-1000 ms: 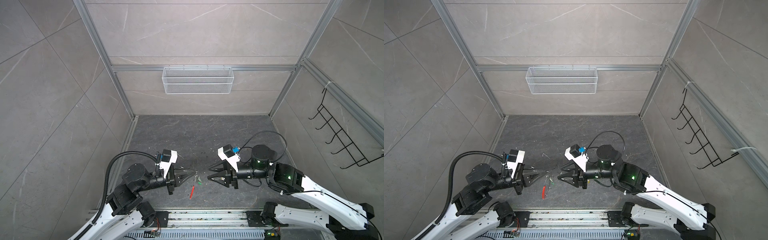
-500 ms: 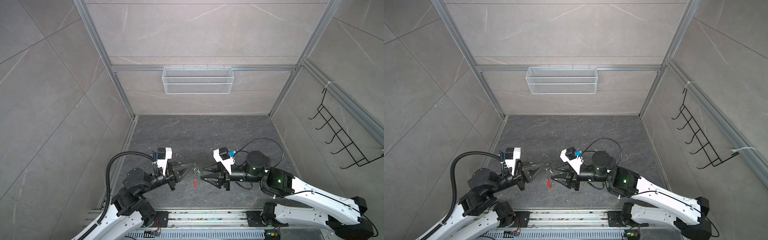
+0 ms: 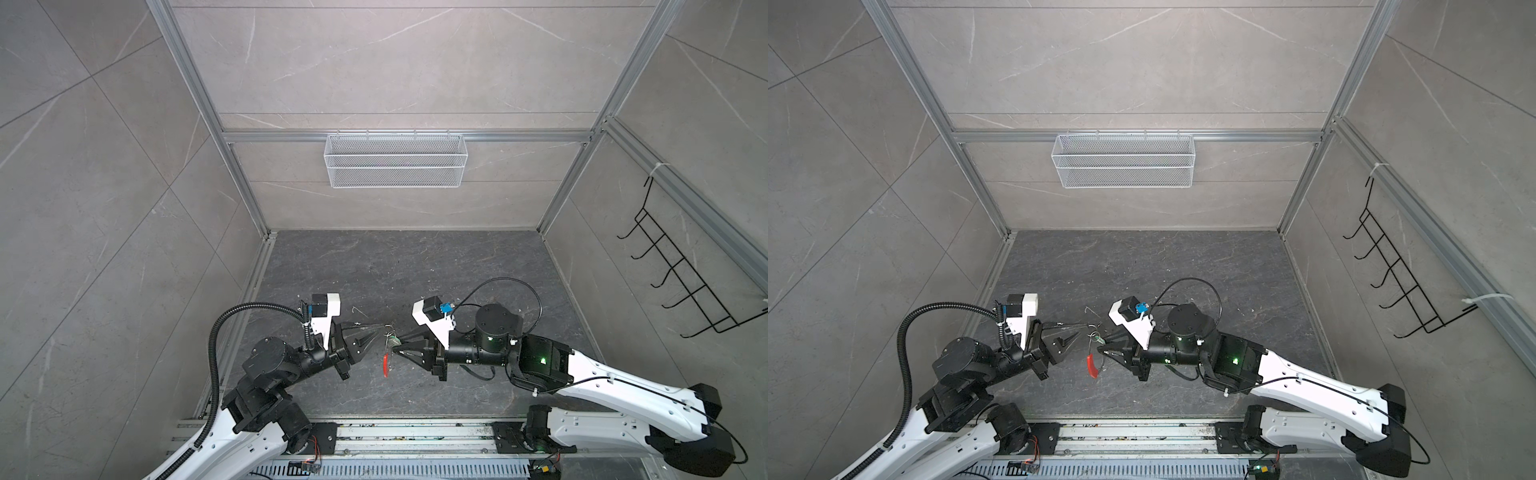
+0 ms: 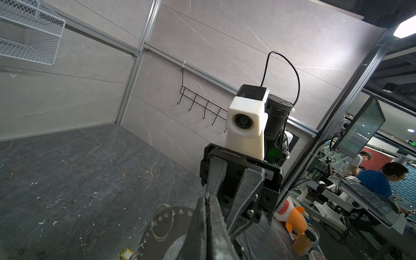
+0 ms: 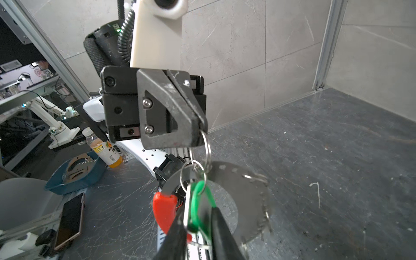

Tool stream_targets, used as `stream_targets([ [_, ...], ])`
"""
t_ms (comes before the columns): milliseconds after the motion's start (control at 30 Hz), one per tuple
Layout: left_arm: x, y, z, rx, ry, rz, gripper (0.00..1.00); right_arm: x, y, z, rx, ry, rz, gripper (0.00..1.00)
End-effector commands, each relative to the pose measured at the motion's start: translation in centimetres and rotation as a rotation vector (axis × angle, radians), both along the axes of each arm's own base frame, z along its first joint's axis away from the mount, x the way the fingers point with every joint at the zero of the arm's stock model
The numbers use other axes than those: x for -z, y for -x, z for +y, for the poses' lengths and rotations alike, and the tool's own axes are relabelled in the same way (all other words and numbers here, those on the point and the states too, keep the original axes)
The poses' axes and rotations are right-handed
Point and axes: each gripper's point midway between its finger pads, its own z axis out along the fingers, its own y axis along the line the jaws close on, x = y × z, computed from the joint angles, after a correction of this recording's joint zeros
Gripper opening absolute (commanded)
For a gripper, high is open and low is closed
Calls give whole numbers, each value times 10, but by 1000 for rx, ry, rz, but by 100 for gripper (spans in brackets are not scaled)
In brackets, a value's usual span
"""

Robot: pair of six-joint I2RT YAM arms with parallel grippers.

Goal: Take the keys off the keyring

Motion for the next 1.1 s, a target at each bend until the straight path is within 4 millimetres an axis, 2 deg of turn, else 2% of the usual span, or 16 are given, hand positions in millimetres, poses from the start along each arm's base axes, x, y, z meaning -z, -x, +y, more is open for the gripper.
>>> stream_targets([
  [0, -20, 4, 5, 0, 68, -43, 0, -7, -1, 1, 9, -5, -22, 8],
  [67, -20, 3, 4, -1, 66, -43, 0, -7, 1, 3, 0, 6, -25, 1],
  [100, -20, 3, 4, 0, 66, -43, 0, -7, 2, 4, -7, 10, -24, 0],
  [400, -23, 7, 1, 30, 75, -67, 0, 9, 13, 19, -107, 78, 7, 0],
  [700, -21, 5, -4, 43, 76, -59, 0, 16, 23, 33, -200, 90, 28, 0],
  [1067, -20, 6, 0, 24, 68, -70, 0, 21, 20, 24, -154, 107, 37, 0],
])
